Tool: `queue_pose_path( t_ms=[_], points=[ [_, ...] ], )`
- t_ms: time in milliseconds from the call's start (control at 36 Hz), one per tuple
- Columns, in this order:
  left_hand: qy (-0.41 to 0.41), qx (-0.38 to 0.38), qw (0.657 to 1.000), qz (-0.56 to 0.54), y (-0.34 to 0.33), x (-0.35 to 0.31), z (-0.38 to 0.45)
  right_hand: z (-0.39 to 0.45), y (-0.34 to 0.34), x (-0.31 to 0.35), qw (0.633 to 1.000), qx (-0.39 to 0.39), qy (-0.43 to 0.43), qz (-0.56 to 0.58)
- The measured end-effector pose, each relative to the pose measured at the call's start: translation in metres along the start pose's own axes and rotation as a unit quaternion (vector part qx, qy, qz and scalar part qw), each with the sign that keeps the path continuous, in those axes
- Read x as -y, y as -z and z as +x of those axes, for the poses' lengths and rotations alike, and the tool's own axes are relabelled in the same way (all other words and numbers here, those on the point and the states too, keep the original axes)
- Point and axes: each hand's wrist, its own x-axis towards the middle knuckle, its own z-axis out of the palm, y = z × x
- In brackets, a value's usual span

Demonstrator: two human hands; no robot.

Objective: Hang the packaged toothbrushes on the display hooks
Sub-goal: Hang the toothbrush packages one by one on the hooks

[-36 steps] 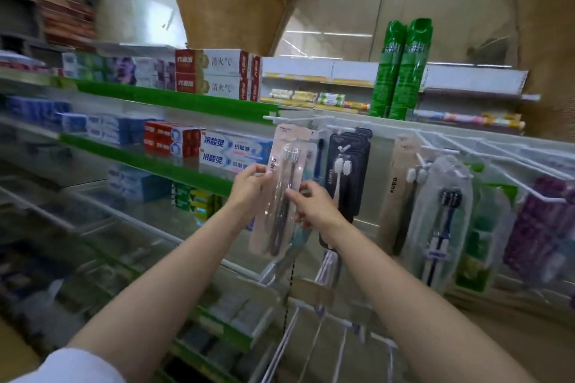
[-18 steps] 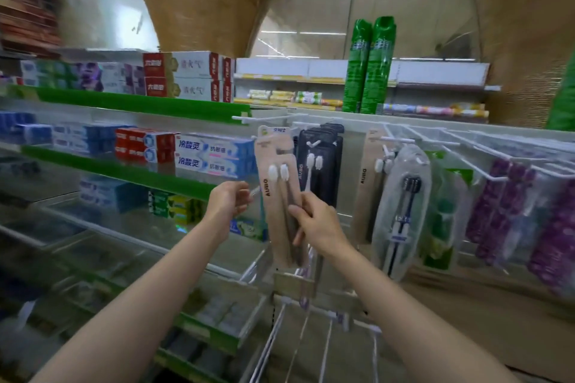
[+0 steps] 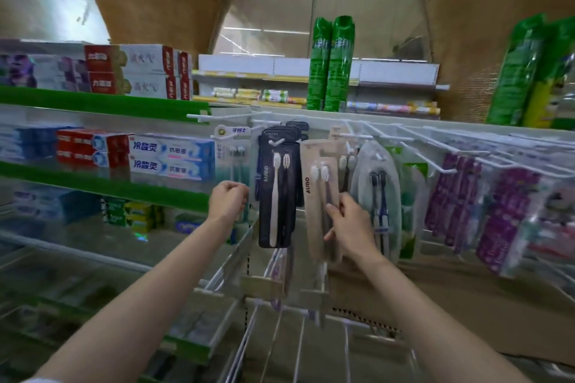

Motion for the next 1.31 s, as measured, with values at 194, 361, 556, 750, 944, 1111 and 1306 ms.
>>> queue_pose_path(
  t_ms=[194, 361, 556, 750, 944, 1111, 1306],
  points=[
    [-0.025, -0.077, 0.992, 0.097, 0.012, -0.007, 0.012, 0.008, -0.007, 0.007, 0.991, -0.035, -0.067, 0.108],
    [0.000, 0.006, 0.999, 0.034, 0.012, -0.025, 0.019, 0.016, -0.010, 0.004, 0.982, -0.038, -0.108, 0.149],
    [-0.054, -0.019, 0.997, -0.043, 0.018, -0.018, 0.009, 0.023, -0.007, 0.001, 0.985, 0.003, -0.135, 0.111],
    [-0.079, -0.052, 0.992, -0.089, 0.037, -0.021, -0.027, 0.006, -0.016, -0.001, 0.970, 0.133, -0.183, 0.091],
    [-0.091, -0.116, 0.982, -0.114, 0.054, -0.031, -0.071, -0.014, -0.008, 0.001, 0.948, 0.229, -0.207, 0.070],
    [-0.130, -0.080, 0.986, -0.060, 0.028, -0.042, -0.132, -0.033, 0.025, -0.002, 0.945, 0.280, -0.170, -0.019],
    [-0.167, -0.014, 0.986, -0.002, -0.049, -0.050, -0.192, -0.060, 0.102, -0.037, 0.957, 0.249, -0.090, -0.123]
  ],
)
